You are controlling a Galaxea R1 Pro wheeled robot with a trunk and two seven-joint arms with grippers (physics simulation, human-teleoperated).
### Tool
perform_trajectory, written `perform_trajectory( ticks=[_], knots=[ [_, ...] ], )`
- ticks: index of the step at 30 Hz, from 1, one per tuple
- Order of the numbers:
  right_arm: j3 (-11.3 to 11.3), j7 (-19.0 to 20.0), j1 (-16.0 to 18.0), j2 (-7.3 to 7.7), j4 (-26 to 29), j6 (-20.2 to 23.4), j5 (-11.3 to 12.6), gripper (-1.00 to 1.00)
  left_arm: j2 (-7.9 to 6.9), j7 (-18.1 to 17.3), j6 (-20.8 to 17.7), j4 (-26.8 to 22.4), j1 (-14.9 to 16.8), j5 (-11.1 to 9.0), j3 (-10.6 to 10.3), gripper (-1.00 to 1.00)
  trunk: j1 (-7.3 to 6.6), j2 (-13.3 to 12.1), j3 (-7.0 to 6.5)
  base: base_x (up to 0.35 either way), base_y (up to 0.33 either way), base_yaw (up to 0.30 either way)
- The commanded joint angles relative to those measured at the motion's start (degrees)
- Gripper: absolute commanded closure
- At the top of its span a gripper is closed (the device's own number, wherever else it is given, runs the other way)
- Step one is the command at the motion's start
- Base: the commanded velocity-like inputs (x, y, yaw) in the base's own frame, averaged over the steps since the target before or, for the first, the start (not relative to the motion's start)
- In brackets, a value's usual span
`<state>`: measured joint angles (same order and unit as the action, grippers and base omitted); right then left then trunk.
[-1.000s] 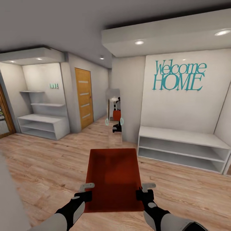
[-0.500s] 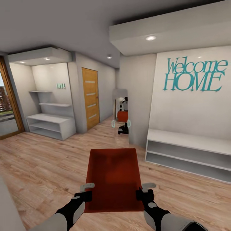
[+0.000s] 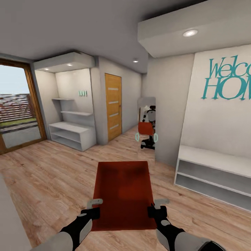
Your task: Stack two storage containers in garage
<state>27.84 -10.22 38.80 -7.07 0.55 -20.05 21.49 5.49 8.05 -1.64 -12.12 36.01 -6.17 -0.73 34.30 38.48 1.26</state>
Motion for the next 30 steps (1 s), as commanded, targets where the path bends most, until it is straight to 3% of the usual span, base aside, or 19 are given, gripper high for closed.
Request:
perform_trajectory(
  ticks=[1, 7, 30],
  knots=[
    [-3.58, 0.04, 0.05, -0.04, 0.15, 0.19, -0.92, 1.0, -0.22, 1.15, -0.2, -0.18, 0.02, 0.37, 0.94, 1.0, 0.05, 0.09, 0.1, 0.323, 0.0, 0.268],
    [-3.58, -0.05, 0.05, -0.05, 0.15, 0.19, -0.92, 1.0, -0.22, 1.09, -0.2, -0.18, 0.02, 0.37, 0.92, 1.0, 0.05, 0.09, 0.1, 0.323, 0.0, 0.165],
    [-3.58, -0.17, 0.05, -0.05, 0.15, 0.3, -0.92, 1.0, -0.22, 1.09, -0.2, -0.18, 0.02, 0.37, 0.93, 1.0, 0.05, 0.09, 0.1, 0.323, 0.0, 0.002]
  ],
)
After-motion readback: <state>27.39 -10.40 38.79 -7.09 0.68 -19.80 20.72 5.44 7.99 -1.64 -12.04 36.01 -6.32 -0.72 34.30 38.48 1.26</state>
